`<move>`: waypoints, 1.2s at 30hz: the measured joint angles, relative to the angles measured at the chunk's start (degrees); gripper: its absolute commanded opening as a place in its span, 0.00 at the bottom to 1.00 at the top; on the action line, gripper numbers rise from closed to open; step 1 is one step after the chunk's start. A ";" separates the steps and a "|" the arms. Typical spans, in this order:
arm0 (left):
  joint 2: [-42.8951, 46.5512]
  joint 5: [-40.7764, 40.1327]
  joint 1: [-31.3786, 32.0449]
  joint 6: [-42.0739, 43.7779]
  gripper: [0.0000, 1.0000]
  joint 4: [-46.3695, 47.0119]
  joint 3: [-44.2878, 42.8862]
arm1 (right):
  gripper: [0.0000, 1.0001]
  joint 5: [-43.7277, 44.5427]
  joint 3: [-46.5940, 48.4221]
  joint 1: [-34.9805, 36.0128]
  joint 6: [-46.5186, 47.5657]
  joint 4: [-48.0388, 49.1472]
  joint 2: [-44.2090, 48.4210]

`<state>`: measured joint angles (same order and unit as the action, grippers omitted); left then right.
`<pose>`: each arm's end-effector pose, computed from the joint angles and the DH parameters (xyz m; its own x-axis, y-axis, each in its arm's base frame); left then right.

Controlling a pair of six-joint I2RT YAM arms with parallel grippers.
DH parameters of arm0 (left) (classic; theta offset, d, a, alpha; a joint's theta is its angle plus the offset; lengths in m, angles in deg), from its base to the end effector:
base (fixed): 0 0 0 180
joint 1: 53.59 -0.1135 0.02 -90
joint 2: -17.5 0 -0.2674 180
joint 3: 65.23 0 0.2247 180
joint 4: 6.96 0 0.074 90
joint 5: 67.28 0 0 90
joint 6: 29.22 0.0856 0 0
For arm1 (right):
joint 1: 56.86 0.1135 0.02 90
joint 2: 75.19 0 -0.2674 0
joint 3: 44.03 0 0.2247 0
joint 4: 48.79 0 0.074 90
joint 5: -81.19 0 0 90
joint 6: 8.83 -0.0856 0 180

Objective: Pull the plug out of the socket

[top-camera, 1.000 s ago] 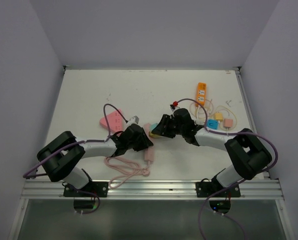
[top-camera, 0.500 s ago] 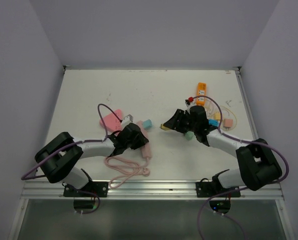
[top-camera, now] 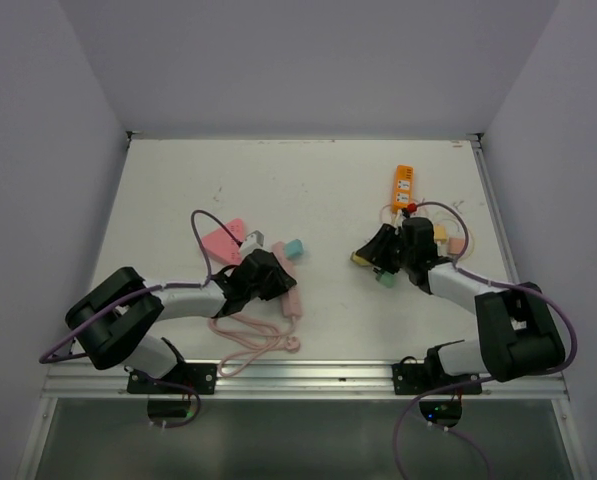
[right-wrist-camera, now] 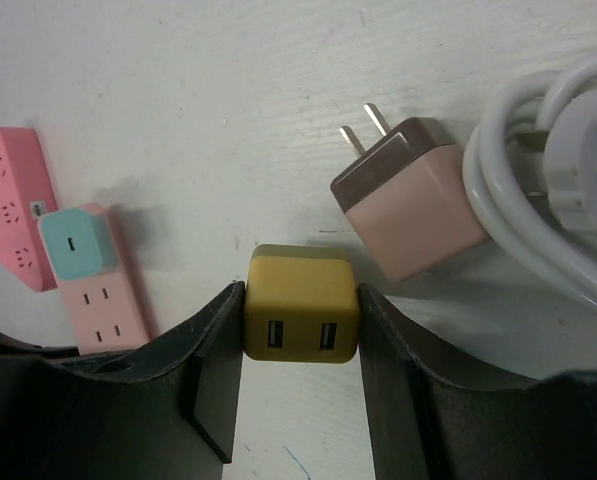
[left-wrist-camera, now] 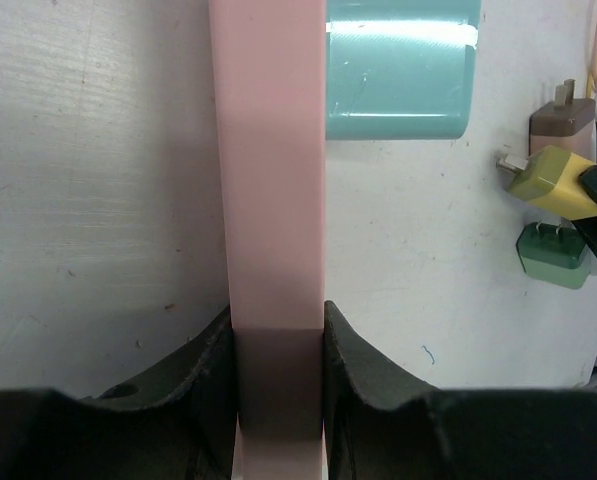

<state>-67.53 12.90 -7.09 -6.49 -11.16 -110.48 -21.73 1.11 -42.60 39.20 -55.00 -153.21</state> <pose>0.2057 -0.1956 0.1262 -0.7660 -0.5131 -0.3873 -0.1973 0.7611 -0.6179 0.2622 0.0864 0.1538 -0.7274 0.4877 -0.4828 0.1051 0.7744 0.6239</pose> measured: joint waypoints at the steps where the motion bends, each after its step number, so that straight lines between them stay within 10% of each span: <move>1: 0.09 0.04 0.00 0.26 0.00 0.24 0.15 | 0.39 0.00 0.00 -0.17 0.02 -0.04 -0.39; 9: 0.20 0.70 -0.20 1.42 0.00 1.31 0.66 | 0.79 1.66 0.90 -0.35 1.81 -3.34 0.11; 21: 0.09 1.77 -0.33 2.62 0.00 1.68 0.66 | 0.82 1.46 4.98 0.61 3.39 -3.41 5.27; 36: -0.52 3.15 -0.37 3.85 0.00 2.99 0.66 | 0.82 -3.93 16.50 14.95 -2.67 8.76 -16.11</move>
<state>-68.06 16.04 -7.47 -2.64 -8.16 -109.82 -25.67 17.61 -27.65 36.53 -46.23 -169.32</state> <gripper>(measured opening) 0.357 0.822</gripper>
